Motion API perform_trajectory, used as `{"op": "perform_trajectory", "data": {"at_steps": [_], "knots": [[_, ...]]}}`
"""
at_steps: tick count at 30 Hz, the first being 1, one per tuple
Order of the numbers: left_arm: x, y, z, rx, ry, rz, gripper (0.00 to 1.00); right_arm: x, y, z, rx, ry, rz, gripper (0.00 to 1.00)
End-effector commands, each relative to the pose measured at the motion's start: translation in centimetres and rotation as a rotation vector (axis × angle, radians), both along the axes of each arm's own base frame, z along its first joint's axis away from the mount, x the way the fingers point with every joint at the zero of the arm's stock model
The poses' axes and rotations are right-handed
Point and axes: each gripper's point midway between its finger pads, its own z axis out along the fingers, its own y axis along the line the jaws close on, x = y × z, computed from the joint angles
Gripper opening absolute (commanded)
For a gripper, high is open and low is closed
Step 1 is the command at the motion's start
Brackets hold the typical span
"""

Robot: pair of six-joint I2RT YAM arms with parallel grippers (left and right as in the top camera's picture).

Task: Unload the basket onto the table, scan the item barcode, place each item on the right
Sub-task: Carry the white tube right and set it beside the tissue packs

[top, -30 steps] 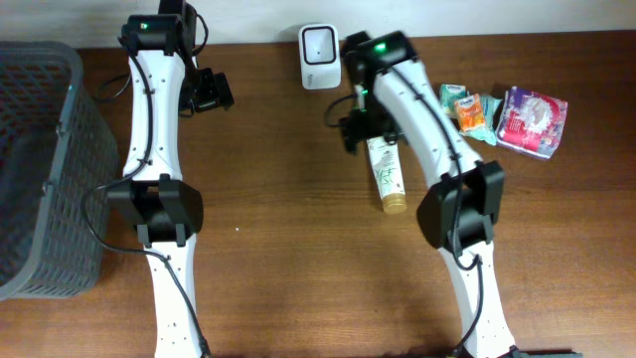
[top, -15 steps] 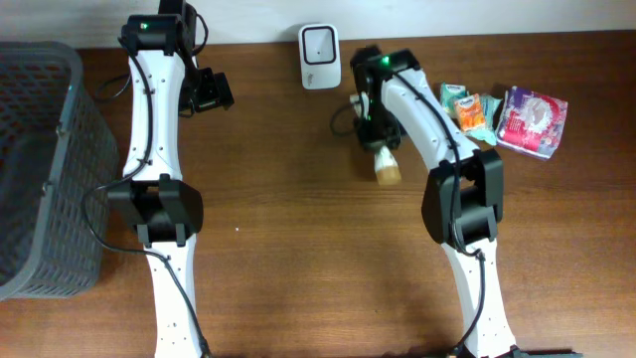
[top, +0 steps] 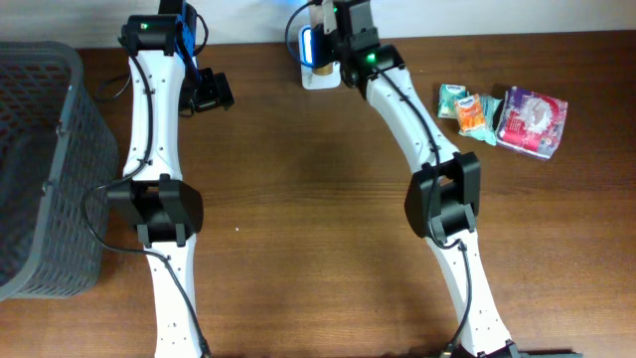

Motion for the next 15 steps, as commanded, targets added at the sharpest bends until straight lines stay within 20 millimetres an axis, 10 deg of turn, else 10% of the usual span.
{"op": "perform_trajectory", "data": {"at_steps": [1, 5, 7, 13, 15], "knots": [[0.0, 0.4, 1.3, 0.01, -0.029, 0.006, 0.99, 0.4, 0.8, 2.5, 0.035, -0.067, 0.011, 0.06], [0.0, 0.4, 1.3, 0.01, -0.03, 0.006, 0.99, -0.5, -2.1, 8.5, 0.044, -0.098, -0.022, 0.06], [0.0, 0.4, 1.3, 0.01, -0.029, 0.006, 0.99, -1.9, -7.9, 10.8, 0.017, -0.023, -0.098, 0.04], [0.0, 0.4, 1.3, 0.01, -0.029, 0.006, 0.99, -9.7, -33.2, 3.2, -0.122, 0.496, -0.538, 0.04], [0.0, 0.4, 1.3, 0.01, -0.029, 0.006, 0.99, -12.0, -38.4, 1.2, -0.11, 0.598, -0.629, 0.05]]}}
